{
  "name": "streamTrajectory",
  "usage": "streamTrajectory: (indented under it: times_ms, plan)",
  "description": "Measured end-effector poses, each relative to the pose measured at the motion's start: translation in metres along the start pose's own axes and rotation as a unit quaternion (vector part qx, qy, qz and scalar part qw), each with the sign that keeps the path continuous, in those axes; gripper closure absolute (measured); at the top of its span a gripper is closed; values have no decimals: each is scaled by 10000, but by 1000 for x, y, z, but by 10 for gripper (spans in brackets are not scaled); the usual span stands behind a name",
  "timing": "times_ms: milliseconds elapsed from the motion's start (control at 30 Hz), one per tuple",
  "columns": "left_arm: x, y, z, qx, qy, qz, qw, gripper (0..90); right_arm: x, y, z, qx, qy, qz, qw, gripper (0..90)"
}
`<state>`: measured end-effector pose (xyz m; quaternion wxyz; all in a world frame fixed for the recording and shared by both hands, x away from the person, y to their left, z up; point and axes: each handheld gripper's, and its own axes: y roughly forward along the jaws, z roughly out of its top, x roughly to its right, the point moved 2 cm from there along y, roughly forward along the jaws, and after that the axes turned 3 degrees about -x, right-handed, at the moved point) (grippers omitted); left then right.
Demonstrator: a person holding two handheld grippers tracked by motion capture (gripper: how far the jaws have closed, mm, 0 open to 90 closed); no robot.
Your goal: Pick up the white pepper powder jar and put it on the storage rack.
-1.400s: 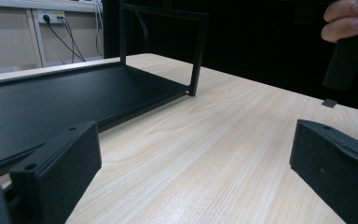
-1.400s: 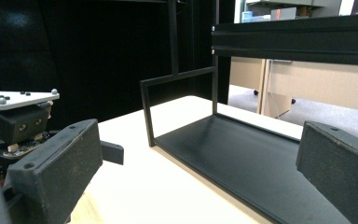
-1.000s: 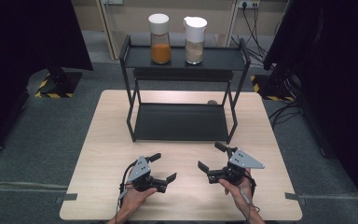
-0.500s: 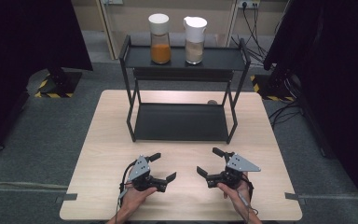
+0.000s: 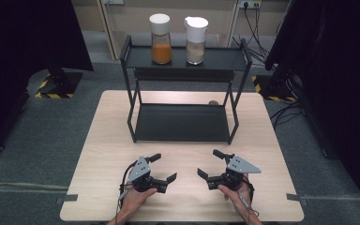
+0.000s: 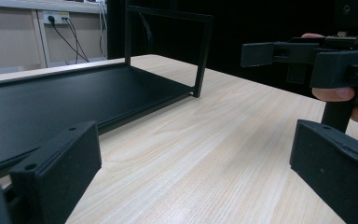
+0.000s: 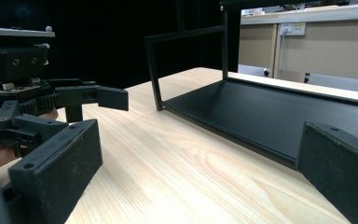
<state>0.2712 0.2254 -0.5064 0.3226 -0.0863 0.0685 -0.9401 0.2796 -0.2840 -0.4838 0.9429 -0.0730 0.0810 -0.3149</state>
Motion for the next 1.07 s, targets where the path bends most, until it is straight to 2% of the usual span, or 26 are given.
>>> streamTrajectory:
  times_ms: [1067]
  plan:
    - [0, 0, 0, 4, 10, 14, 10000, 14, 2, 0, -2, 4, 52, -39, 10000, 7]
